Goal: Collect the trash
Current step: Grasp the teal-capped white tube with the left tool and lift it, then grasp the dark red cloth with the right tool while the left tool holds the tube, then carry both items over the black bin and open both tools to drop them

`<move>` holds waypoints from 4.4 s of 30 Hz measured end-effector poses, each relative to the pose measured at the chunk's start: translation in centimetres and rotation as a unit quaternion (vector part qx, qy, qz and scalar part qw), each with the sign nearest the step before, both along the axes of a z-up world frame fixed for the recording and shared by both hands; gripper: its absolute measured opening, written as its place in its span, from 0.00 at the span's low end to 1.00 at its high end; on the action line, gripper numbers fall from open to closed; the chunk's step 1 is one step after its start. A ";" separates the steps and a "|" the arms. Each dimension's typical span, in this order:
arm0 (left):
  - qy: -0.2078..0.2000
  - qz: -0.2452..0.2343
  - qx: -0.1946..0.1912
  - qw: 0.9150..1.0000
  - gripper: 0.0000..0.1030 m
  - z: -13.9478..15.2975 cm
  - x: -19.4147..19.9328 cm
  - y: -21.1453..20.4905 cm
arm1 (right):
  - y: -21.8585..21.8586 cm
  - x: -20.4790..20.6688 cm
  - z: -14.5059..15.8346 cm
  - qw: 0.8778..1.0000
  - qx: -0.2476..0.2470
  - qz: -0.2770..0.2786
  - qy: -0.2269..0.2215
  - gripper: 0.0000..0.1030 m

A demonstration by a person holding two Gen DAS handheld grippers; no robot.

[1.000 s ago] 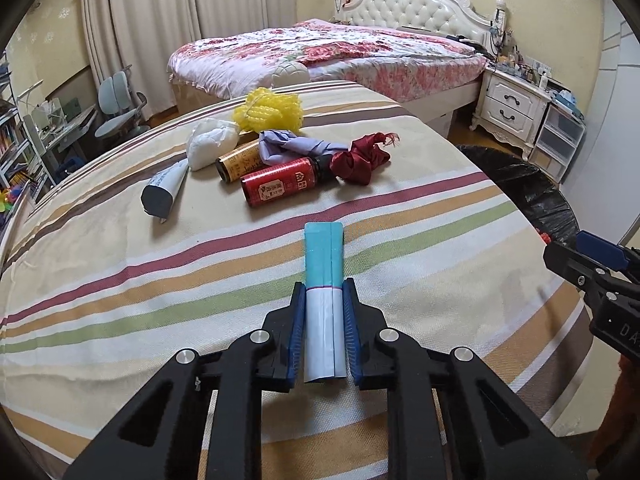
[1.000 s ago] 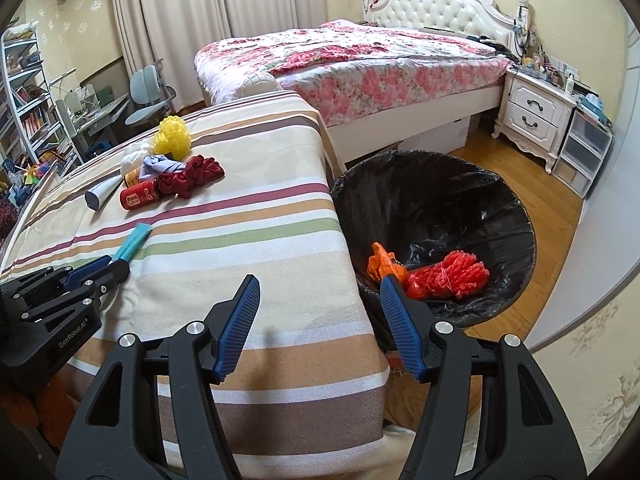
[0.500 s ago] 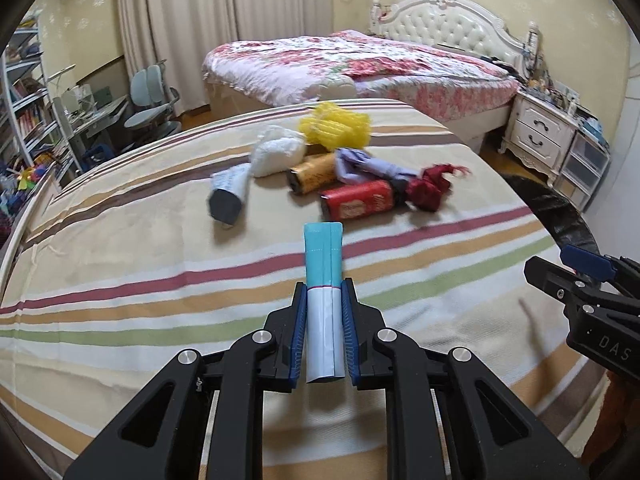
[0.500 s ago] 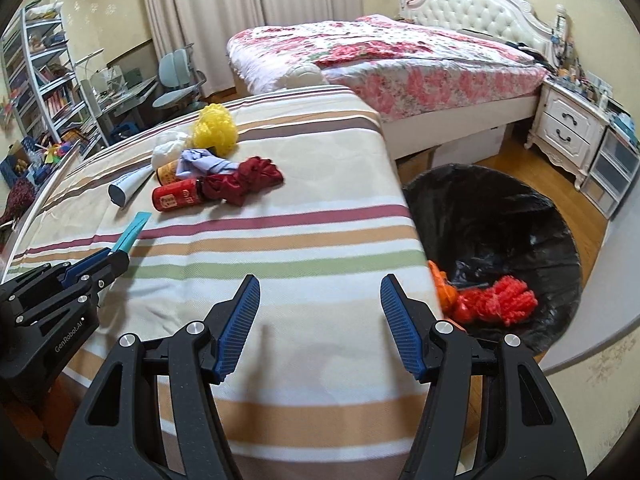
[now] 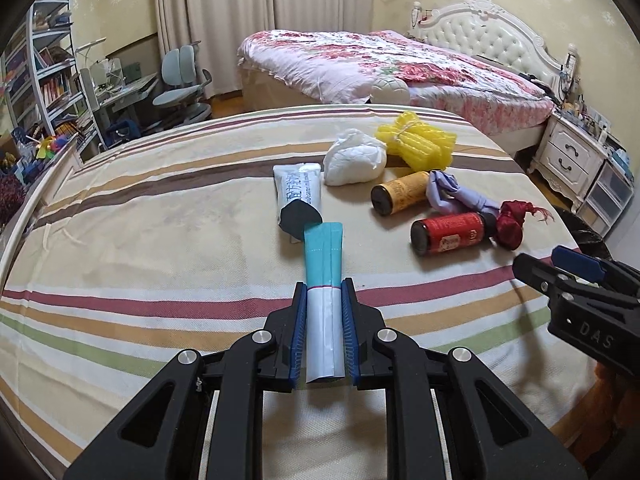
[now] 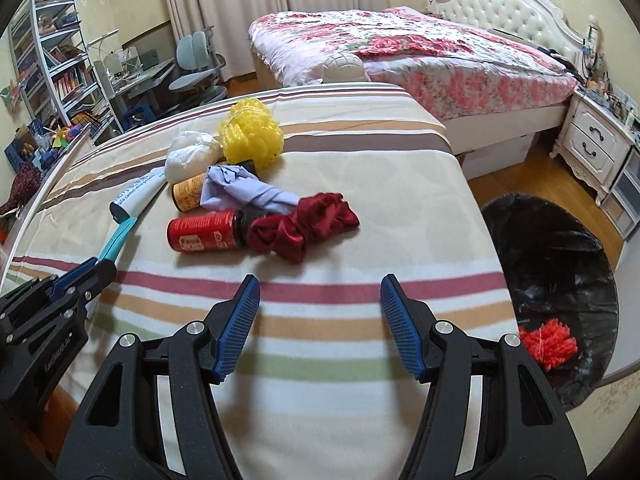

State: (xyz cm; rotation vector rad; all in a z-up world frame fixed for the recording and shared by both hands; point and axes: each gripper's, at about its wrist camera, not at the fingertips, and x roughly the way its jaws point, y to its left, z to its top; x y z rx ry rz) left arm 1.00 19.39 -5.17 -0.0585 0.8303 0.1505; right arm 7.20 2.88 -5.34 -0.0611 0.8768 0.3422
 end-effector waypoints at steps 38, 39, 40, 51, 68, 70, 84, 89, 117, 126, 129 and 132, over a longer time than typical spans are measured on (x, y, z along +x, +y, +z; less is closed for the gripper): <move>0.001 0.004 -0.024 1.000 0.18 0.1 -0.3 1.3 | -2.4 2.1 1.9 0.998 0.035 -0.058 -0.021 0.46; 0.001 0.004 -0.023 1.000 0.18 0.1 -0.3 1.3 | -2.1 2.5 2.0 0.997 0.034 -0.059 -0.023 0.47; 0.001 0.004 -0.023 1.000 0.18 0.1 -0.3 1.3 | -2.1 2.9 2.0 0.997 0.034 -0.061 -0.023 0.47; 0.002 0.004 -0.025 1.000 0.18 0.1 -0.3 1.3 | -0.7 5.1 -0.1 0.997 0.029 -0.064 0.014 0.48; -0.005 0.003 -0.024 1.000 0.18 0.0 -0.6 0.8 | -2.1 -0.4 0.1 1.000 0.021 -0.018 0.005 0.23; -0.008 0.002 -0.025 1.000 0.18 0.1 -0.8 0.9 | -2.3 -0.9 0.2 1.000 0.017 -0.016 0.000 0.23; -0.017 -0.001 -0.030 0.999 0.18 1.0 -1.5 -0.1 | -4.3 -2.6 0.5 0.999 0.016 -0.025 -0.015 0.23; -0.026 -0.014 -0.028 0.999 0.18 1.8 -1.8 -1.3 | -5.2 -3.0 0.9 0.999 0.022 -0.032 -0.020 0.23; -0.049 -0.146 -0.028 0.988 0.18 3.2 2.4 -15.5 | -16.4 -1.9 2.3 0.989 0.016 -0.140 -0.046 0.23; -0.042 -0.186 -0.020 0.981 0.18 2.2 5.0 -20.7 | -20.4 -0.1 1.4 0.984 0.013 -0.172 -0.039 0.23; -0.038 -0.193 -0.019 0.980 0.18 1.9 5.8 -21.7 | -21.0 0.5 1.1 0.983 0.014 -0.178 -0.035 0.23; -0.038 -0.197 -0.016 0.979 0.18 1.8 6.5 -22.7 | -21.5 1.0 0.7 0.982 0.013 -0.183 -0.033 0.23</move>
